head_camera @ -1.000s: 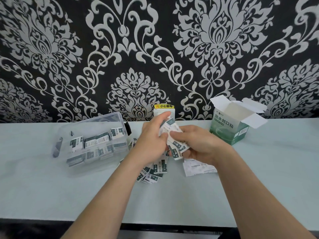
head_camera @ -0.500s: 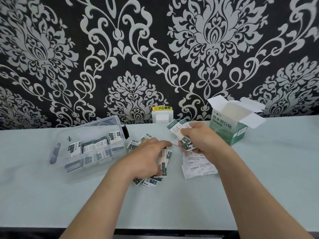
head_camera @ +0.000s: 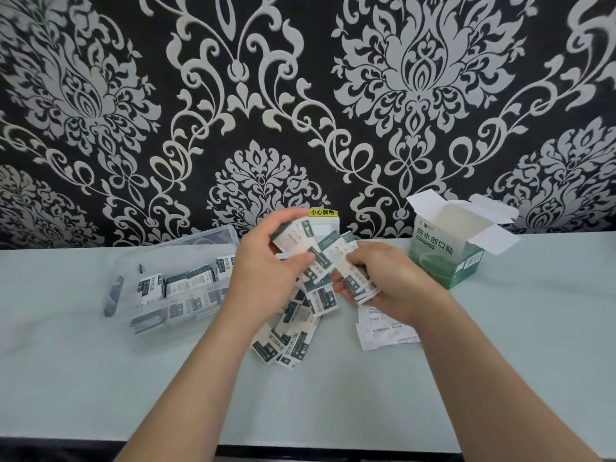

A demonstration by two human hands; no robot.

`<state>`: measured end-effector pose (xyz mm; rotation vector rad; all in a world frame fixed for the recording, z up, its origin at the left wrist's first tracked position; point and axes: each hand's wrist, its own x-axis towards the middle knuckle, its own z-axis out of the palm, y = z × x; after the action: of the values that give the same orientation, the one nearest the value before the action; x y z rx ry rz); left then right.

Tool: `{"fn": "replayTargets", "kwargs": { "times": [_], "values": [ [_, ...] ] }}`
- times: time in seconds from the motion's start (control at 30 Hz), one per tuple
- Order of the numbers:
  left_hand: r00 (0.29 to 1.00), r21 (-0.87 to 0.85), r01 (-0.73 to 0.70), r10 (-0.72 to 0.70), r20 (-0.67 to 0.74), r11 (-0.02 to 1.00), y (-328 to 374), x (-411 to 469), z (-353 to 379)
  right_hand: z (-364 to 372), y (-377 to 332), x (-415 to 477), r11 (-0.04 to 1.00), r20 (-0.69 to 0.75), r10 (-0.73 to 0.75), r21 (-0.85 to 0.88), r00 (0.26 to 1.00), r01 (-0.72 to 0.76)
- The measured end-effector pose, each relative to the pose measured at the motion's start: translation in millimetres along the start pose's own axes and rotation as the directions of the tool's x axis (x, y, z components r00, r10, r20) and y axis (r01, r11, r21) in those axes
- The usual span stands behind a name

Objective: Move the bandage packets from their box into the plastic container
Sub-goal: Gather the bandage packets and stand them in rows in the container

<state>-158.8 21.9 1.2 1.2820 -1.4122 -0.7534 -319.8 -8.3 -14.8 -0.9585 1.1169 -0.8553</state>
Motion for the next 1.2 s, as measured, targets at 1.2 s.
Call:
{"fn": "replayTargets", "kwargs": {
  "times": [1.2],
  "values": [
    [0.984,0.237,-0.138,0.16,-0.075,0.962,-15,-26,-81,94,-13,-7,0.996,0.249,-0.021,0.092,0.968,-0.002]
  ]
}}
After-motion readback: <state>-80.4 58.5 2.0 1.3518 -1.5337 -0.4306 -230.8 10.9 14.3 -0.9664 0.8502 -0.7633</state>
